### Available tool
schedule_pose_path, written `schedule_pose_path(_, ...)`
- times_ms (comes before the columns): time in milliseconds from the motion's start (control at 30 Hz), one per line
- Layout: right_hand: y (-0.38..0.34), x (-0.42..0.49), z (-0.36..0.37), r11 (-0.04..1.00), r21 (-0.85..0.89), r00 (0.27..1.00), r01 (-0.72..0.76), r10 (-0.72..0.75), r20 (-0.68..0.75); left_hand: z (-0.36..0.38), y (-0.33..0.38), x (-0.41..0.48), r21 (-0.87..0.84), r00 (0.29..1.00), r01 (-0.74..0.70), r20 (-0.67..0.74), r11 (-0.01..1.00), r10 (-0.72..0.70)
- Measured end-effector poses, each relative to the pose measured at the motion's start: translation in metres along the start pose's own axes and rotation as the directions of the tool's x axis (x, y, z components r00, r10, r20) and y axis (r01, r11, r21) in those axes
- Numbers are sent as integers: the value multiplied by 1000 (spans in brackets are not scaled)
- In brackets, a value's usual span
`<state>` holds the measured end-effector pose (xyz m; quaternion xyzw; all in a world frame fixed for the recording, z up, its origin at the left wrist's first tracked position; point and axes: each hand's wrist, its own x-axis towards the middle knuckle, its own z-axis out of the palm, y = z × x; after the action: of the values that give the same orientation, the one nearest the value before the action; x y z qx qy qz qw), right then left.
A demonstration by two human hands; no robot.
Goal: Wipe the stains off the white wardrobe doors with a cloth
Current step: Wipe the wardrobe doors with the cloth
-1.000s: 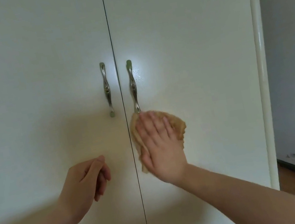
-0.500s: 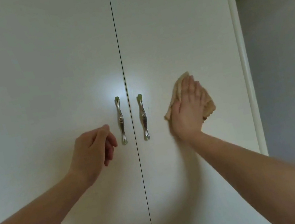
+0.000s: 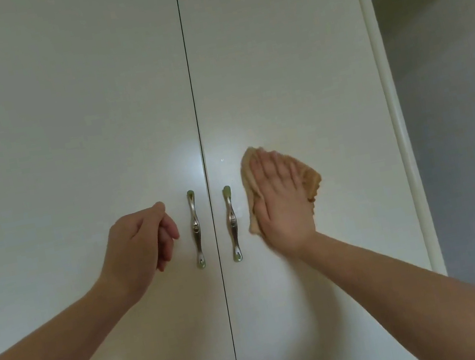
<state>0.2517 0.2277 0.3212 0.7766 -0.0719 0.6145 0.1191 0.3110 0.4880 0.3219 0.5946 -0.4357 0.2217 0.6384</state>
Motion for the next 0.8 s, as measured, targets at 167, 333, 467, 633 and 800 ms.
schedule_pose_path(167, 86, -58, -26, 654, -69, 634, 753, -694, 340, 2, 1, -16, 58, 997, -21, 69, 998, 17)
schedule_pose_path(333, 128, 11, -48, 998, -56, 999, 6, -3, 47, -6, 18, 1, 42, 996, -63, 59, 997, 61)
schedule_pose_path(467, 24, 69, -26, 861, 129, 863, -492, 502, -56, -13, 21, 8, 28, 998, -60, -19, 998, 61)
schedule_pose_path(633, 72, -9, -35, 871, -51, 853, 489, -465, 236, -24, 13, -10, 65, 999, -36, 37, 997, 34)
schedule_pose_path(800, 91, 36, -52, 989, 5, 984, -146, 145, 101, -42, 27, -4, 60, 998, -65, 20, 996, 64)
